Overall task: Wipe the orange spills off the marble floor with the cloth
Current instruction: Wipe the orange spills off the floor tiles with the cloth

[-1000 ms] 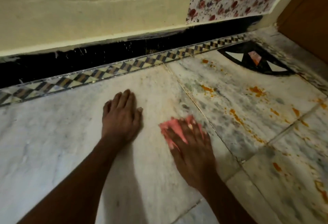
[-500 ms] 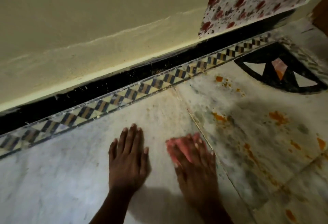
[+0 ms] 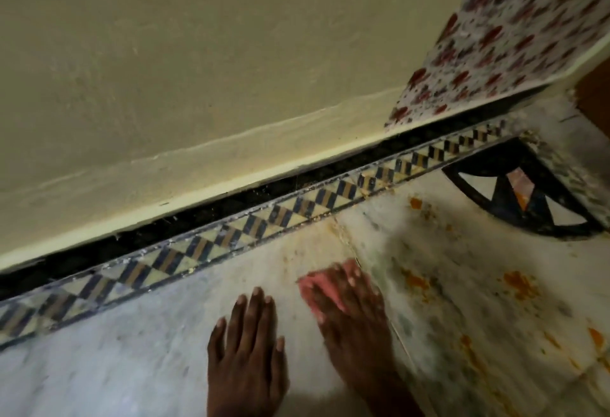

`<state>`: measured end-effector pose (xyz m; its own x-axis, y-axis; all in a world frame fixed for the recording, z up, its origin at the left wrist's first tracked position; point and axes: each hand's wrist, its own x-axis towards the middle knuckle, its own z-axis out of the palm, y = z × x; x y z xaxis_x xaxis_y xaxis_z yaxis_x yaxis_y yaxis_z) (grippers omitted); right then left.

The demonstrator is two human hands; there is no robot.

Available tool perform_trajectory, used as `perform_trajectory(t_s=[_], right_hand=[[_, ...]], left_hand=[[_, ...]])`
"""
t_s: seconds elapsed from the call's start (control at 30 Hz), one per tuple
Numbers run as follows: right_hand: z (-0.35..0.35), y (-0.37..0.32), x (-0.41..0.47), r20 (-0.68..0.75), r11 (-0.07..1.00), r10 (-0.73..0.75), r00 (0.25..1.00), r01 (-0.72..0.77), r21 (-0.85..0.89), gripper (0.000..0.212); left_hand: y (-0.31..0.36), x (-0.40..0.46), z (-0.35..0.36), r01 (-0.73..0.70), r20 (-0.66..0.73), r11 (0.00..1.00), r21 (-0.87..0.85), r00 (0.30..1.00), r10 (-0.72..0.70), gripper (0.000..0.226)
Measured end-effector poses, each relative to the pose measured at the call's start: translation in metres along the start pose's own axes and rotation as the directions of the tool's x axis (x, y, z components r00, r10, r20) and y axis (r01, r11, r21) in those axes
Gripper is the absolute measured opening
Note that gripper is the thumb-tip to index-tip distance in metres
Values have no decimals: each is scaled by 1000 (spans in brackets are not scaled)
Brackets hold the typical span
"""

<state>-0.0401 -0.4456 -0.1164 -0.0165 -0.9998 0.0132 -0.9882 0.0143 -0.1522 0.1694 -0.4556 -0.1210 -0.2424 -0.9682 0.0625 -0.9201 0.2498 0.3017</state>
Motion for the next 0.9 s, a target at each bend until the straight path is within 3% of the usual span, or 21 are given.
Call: perform_trajectory(t_s=[0.07,0.1,0.17,0.23,0.33,0.4,0.47,0.5,0.57,0.63,0.7,0.73,0.8,0.87,0.9], right_hand=[[4,27,15,-24,964,266,964,-266,17,58],[8,30,35,-56,909,416,908,-413,51,61],[16,19,83,-136,825,565,814,-554,112,73],[24,-2,119,-163,880,475,865,-467,86,80],[23,-24,111,-24,993,114,993,-115,-28,64],[15,-20,71,76,991,-128,989,131,-37,57],[5,1,34,111,972,-219,969,226,-57,55],[2,19,28,83,983,-165,983,170,-63,55],[1,46,46,14,988,139,990,-138,-68,57],[9,50,94,-41,894,447,894,-448,-28,64],[17,32,146,-25,859,512,858,-512,18,67],[21,18,162,-4,890,455,890,-455,11,68],[24,-9,157,29,981,190,981,-189,-34,66],[18,-21,110,96,989,-139,986,144,-45,61],[15,-13,82,121,971,-234,965,239,-28,59]], left_hand=[[-1,0,3,4,27,1000,10,1000,-4,65],[-1,-1,2,-4,49,1000,15,999,3,65],[-2,-1,4,-8,59,1000,6,998,7,66],[-2,-2,7,2,67,1000,10,998,-3,66],[-3,-1,6,5,100,1000,5,995,-5,66],[-5,-2,2,2,107,1000,-8,994,-1,66],[-4,-4,0,13,99,999,-29,995,-10,65],[-3,-3,-1,16,103,999,-42,995,-11,66],[-2,-4,-1,25,92,998,-59,996,-19,67],[-3,-6,3,30,86,998,-53,996,-26,68],[-4,-6,6,33,82,999,-41,996,-29,68],[-4,-6,7,36,83,999,-38,996,-33,68],[-3,-6,5,36,88,999,-41,996,-32,67],[-2,-6,2,43,82,998,-46,996,-40,66],[-2,-5,2,41,84,998,-42,996,-37,66]])
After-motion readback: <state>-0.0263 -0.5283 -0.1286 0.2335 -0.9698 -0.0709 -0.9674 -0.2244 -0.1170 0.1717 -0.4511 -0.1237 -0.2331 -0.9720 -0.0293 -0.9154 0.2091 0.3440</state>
